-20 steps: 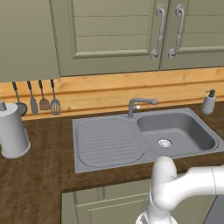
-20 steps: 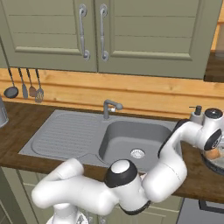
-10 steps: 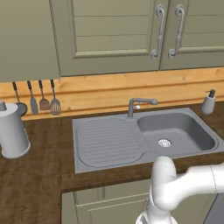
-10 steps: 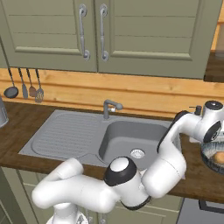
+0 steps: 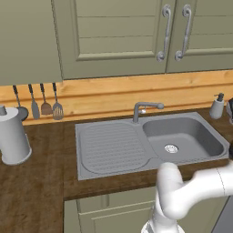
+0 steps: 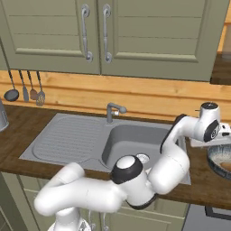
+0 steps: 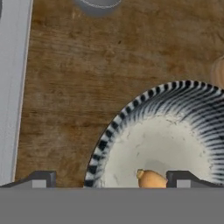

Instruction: Pick the squash from the sink and place it in the bowl. Then pick the bowl and place it in the microwave. Then close the microwave door and press the start button.

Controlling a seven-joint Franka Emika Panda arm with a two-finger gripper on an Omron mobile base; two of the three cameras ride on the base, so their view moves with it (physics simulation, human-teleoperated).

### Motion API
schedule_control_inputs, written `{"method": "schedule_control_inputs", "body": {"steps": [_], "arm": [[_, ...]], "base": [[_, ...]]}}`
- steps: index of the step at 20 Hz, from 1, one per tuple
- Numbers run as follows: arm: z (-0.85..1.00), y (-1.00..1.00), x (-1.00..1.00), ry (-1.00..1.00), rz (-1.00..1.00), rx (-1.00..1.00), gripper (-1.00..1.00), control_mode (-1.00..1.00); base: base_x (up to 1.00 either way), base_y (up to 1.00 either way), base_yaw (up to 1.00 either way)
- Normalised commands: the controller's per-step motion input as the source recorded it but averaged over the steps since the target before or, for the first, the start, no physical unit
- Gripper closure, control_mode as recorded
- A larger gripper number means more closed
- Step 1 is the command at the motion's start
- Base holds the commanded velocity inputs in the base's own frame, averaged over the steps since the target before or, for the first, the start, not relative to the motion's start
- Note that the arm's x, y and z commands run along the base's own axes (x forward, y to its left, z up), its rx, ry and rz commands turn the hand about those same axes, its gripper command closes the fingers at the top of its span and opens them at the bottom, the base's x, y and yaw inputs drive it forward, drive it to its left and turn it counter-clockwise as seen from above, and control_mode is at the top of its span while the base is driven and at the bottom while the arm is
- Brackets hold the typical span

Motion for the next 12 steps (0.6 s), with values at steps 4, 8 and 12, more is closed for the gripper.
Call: {"method": "schedule_control_inputs", "body": {"steps": [4, 8, 12], "arm": [[-0.10, -0.22, 0.04, 0.12, 0.03, 0.08, -1.00, -1.00], [-0.24, -0.03, 0.00, 0.11, 0.02, 0.09, -1.00, -1.00], [-0.18, -0.07, 0.04, 0.06, 0.04, 0.08, -1.00, -1.00]], "base": [[0.00, 0.00, 0.00], [0.00, 0.00, 0.00], [0.00, 0.00, 0.00]]}}
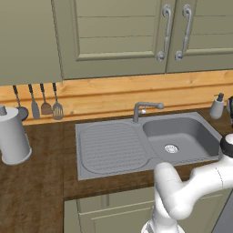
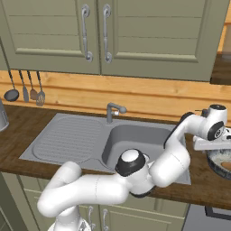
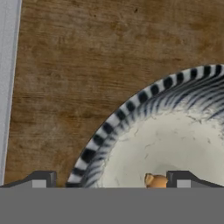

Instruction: Pick the squash from the sink and place it in the bowl. Then pick the bowl and place it in the microwave. Then close the microwave door and press the start button.

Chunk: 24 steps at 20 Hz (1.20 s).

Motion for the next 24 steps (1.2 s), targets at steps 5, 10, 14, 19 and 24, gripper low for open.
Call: {"method": "schedule_control_inputs", "body": {"steps": [5, 10, 14, 19, 24], "arm": [[-0.30, -0.02, 0.00, 0.05, 0.04, 0.08, -1.00, -1.00], [-0.41, 0.00, 0.04, 0.03, 0.03, 0.04, 1.00, -1.00], [-0.20, 0.00, 0.00, 0.01, 0.04, 0.01, 1.00, -1.00], [-0.20, 0.20, -0.26, 0.01, 0.09, -0.01, 1.00, -1.00], [-0.09, 0.93, -0.27, -0.01, 0.24, -0.14, 1.00, -1.00]], "base": [[0.00, 0.00, 0.00], [0.00, 0.00, 0.00], [0.00, 0.00, 0.00], [0.00, 0.00, 0.00], [0.00, 0.00, 0.00]]}}
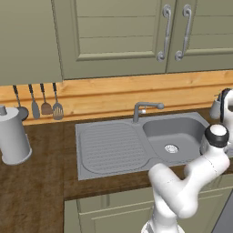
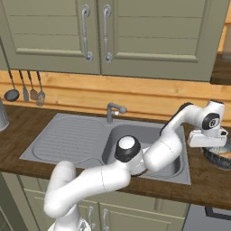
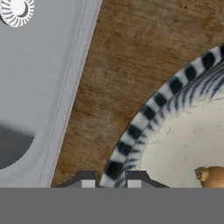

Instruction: Pick the squash from the sink and place it in the bowl. Then pick the bowl and place it in the microwave. Then close the microwave door and press the start button.

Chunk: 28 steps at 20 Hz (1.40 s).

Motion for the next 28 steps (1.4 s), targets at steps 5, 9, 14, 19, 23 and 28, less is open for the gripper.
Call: {"method": "schedule_control_inputs", "body": {"steps": [5, 9, 14, 19, 23, 28], "arm": [[-0.14, 0.95, -0.15, -0.21, 0.22, -0.13, 1.00, -1.00], [-0.67, 1.00, -0.57, -0.44, 0.24, -0.14, 1.00, -1.00], [-0.23, 1.00, -0.65, -0.57, 0.20, -0.23, 1.00, -1.00], [0.11, 1.00, -0.78, -0.19, 0.19, -0.30, 1.00, -1.00], [0.05, 1.00, -0.79, -0.03, 0.20, -0.19, 1.00, -1.00], [0.28, 0.99, -0.74, -0.10, 0.17, -0.03, 1.00, -1.00]], "base": [[0.00, 0.00, 0.00], [0.00, 0.00, 0.00], [0.00, 0.00, 0.00], [0.00, 0.00, 0.00], [0.00, 0.00, 0.00], [0.00, 0.00, 0.00]]}}
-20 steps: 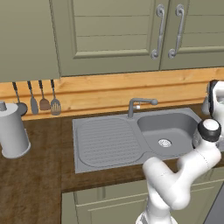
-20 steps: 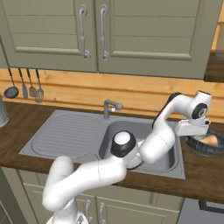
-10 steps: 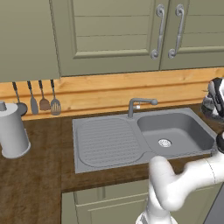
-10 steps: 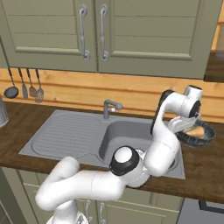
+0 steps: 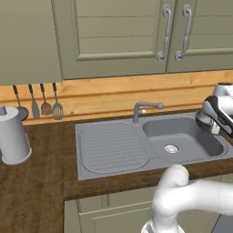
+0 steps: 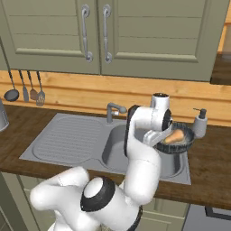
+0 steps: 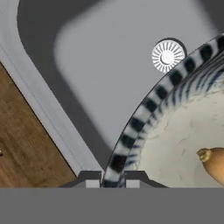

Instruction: Pick the squash from the sink and place it in the bowl. Then pick the bowl and place it in the microwave. Then close the microwave door and press the start button.

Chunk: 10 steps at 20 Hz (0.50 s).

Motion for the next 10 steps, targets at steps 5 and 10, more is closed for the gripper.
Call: {"method": "schedule_control_inputs", "body": {"steps": [5, 10], "arm": [[0.54, 0.72, -0.78, -0.01, 0.20, 0.00, 1.00, -1.00], [0.63, 0.38, -0.86, -0.01, 0.25, -0.11, 1.00, -1.00]], "base": [[0.00, 0.00, 0.00], [0.00, 0.00, 0.00]]}}
